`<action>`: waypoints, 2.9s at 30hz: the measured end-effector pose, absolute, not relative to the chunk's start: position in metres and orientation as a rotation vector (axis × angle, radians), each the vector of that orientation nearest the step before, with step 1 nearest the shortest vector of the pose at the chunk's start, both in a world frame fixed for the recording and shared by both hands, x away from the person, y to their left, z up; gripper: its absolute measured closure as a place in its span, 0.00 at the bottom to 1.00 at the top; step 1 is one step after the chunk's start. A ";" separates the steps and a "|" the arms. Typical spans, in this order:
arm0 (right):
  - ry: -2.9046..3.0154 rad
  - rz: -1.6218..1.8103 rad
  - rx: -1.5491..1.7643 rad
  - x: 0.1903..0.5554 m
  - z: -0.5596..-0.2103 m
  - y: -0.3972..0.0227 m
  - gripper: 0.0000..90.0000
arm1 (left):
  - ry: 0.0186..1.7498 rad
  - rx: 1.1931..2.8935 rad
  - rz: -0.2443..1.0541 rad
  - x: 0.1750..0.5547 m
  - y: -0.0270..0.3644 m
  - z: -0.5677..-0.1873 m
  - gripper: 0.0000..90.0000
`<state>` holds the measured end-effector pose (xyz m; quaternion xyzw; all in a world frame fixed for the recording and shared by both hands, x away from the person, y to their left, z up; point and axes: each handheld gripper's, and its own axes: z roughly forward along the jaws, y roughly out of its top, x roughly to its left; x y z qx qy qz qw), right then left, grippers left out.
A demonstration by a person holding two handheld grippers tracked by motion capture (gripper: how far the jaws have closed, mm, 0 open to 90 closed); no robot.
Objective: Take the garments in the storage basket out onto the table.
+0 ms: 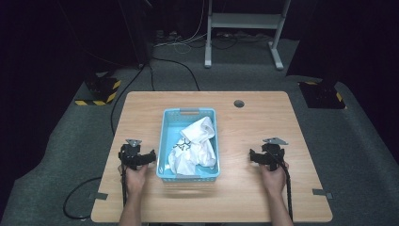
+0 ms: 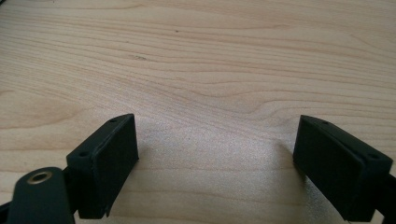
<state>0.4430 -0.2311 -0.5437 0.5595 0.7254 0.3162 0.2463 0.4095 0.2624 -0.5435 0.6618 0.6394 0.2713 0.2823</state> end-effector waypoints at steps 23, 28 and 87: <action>1.980 0.862 1.525 0.443 -0.544 -0.231 0.15 | 1.759 1.606 0.648 0.398 0.286 -0.518 0.05; 1.981 0.862 1.524 0.443 -0.544 -0.231 0.15 | 1.716 1.602 0.665 0.394 0.288 -0.500 0.05; 1.981 0.862 1.523 0.443 -0.544 -0.231 0.15 | 1.417 1.904 0.425 0.470 0.130 -0.476 0.02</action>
